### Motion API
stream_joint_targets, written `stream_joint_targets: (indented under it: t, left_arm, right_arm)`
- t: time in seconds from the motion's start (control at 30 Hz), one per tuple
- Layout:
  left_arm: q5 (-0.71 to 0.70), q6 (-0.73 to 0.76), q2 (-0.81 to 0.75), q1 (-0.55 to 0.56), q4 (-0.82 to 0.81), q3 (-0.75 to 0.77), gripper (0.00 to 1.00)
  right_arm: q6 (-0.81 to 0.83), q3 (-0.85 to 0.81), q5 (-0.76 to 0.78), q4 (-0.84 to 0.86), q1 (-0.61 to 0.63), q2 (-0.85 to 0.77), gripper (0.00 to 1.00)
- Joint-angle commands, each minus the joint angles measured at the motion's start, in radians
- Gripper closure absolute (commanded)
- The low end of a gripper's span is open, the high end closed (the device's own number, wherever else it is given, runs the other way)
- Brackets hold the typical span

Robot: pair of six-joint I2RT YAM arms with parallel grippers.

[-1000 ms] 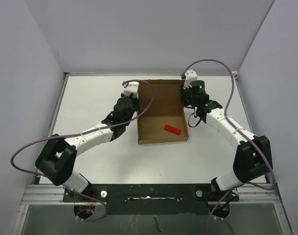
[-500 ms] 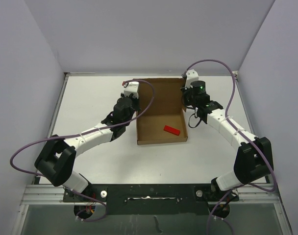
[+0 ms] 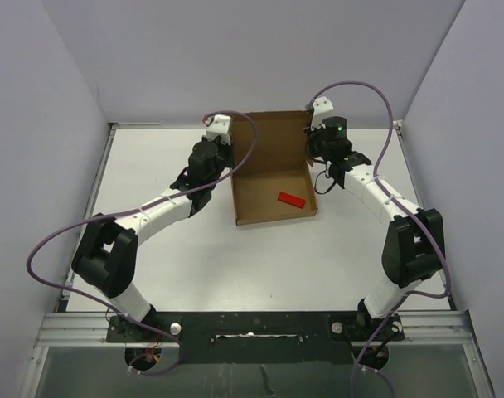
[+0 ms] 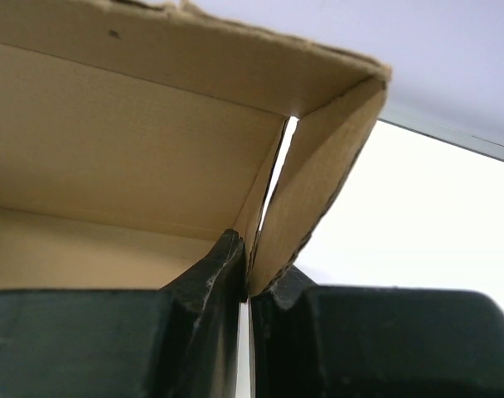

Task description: Fold the paper box

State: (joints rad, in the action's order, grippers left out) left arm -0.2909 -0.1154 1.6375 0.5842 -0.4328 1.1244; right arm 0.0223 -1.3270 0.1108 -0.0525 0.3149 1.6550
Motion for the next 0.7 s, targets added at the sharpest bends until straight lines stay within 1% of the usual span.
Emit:
stream_joint_targets:
  t: [0.0,0.2,0.3,0.43,0.67]
  left_arm:
    - [0.143,-0.022,0.041,-0.013,-0.032,0.050,1.00]
    - [0.167,-0.014,0.035,-0.026,-0.047,0.011,1.00]
    - [0.172,-0.008,0.021,-0.027,-0.051,-0.010,1.00]
    - [0.181,-0.007,-0.004,-0.027,-0.058,-0.047,1.00]
    - [0.186,-0.022,-0.036,-0.025,-0.072,-0.098,1.00]
  right_arm:
    - [0.010,-0.075,-0.092,0.098,0.019,0.038,0.97]
    - [-0.040,-0.066,-0.089,0.089,0.022,0.052,0.95]
    - [-0.061,-0.035,-0.073,0.088,0.033,0.035,0.94]
    - [-0.083,0.000,-0.049,0.078,0.046,0.015,0.91]
    - [-0.110,0.056,-0.050,0.080,0.056,-0.019,0.88]
